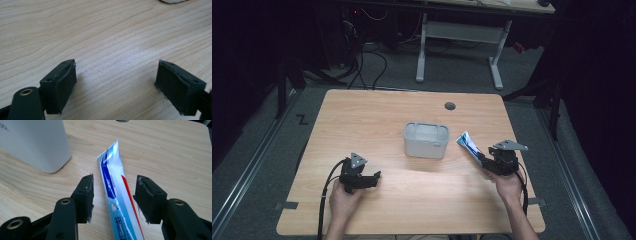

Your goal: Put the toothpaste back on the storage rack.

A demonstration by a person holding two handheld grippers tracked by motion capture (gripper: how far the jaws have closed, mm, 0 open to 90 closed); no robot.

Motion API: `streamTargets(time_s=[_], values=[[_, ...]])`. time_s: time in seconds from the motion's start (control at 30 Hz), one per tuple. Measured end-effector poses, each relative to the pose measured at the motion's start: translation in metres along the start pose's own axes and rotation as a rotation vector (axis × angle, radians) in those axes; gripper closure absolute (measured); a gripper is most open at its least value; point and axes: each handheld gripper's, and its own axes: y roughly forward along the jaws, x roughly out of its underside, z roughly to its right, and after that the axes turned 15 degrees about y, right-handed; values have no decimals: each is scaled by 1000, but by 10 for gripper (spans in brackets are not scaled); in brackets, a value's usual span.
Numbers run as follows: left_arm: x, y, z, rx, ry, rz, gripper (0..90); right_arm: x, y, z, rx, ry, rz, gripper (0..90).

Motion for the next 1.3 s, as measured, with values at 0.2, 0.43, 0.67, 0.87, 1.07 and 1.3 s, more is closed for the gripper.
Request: streamTargets(time_s=[0.2, 0.43, 0.67, 0.87, 1.07, 1.3], values=[[0, 0, 0, 0, 0, 0, 172, -9, 6, -3, 7, -17, -8, 482], [0, 0, 0, 0, 0, 0, 172, -16, 11, -7, 9, -26, -13, 478], [0, 0, 0, 0, -1, 0, 172, -27, 19, -15, 13, -63, -24, 469], [0, 0, 0, 1, -1, 1, 172, -35, 26, -20, 14, -85, -37, 463], [0, 0, 0, 1, 0, 0, 172, -45, 29, -26, 26, -122, -48, 464], [0, 0, 0, 1, 0, 0, 172, -52, 35, -30, 25, -134, -57, 445]])
